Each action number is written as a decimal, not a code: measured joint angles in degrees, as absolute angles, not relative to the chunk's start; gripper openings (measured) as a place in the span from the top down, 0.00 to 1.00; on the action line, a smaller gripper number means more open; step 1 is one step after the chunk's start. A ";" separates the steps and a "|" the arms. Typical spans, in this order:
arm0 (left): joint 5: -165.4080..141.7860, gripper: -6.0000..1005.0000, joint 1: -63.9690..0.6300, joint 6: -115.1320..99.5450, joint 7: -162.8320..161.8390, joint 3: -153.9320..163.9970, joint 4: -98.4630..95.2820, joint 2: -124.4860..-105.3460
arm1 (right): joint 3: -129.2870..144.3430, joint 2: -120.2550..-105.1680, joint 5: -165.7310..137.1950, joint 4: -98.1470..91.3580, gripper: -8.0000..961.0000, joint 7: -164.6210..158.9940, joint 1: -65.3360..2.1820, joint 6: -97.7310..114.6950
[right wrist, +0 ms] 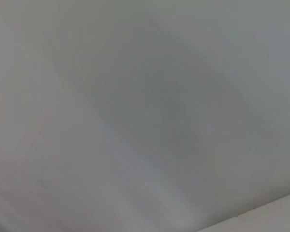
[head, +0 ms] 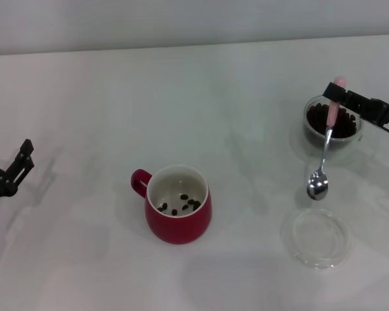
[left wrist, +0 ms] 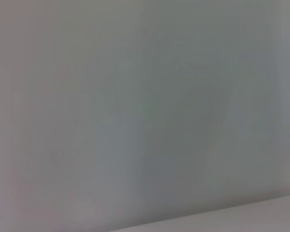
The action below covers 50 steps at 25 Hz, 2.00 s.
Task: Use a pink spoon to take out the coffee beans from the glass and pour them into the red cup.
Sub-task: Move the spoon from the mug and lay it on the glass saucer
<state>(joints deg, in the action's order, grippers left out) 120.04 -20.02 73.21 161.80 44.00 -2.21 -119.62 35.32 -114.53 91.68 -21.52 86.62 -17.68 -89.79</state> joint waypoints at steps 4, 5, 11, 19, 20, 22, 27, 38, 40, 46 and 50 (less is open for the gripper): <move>119.96 0.24 -19.99 73.60 161.81 44.12 -2.41 -119.62 | 35.97 -114.30 91.57 -21.54 0.84 89.29 -16.74 -90.50; 119.96 0.24 -19.99 73.60 161.81 44.12 -2.41 -119.62 | 36.26 -114.29 91.52 -21.53 0.84 90.34 -16.47 -90.55; 119.99 0.24 -19.87 74.12 161.80 44.12 -2.36 -119.62 | 37.22 -114.35 91.10 -20.86 0.84 95.28 -15.86 -90.57; 120.05 0.24 -19.78 74.33 161.81 43.94 -2.36 -119.62 | 37.31 -114.41 90.69 -19.97 0.83 98.59 -15.82 -90.38; 120.06 0.24 -19.73 74.34 161.81 43.89 -2.38 -119.62 | 37.33 -114.42 90.57 -19.79 0.83 99.20 -15.82 -90.39; 120.07 0.24 -19.72 74.36 161.81 43.86 -2.41 -119.62 | 37.36 -114.43 90.38 -19.36 0.83 100.36 -15.80 -90.38; 120.07 0.24 -19.70 74.43 161.81 43.85 -2.47 -119.62 | 36.80 -114.43 90.26 -17.80 0.83 102.83 -15.61 -89.81; 120.05 0.24 -19.91 75.00 161.81 43.86 -2.45 -119.63 | 36.51 -114.30 90.57 -17.13 0.82 103.87 -13.18 -88.52; 120.05 0.24 -19.95 75.00 161.80 43.86 -2.45 -119.63 | 36.48 -114.29 90.48 -16.89 0.82 103.74 -12.98 -88.15; 120.05 0.24 -19.85 75.04 161.81 43.86 -2.48 -119.62 | 36.47 -114.20 90.37 -15.40 0.82 103.42 -12.74 -87.54; 120.05 0.24 -19.78 75.14 161.81 43.86 -2.52 -119.62 | 36.47 -114.17 90.35 -14.77 0.82 103.38 -12.65 -87.40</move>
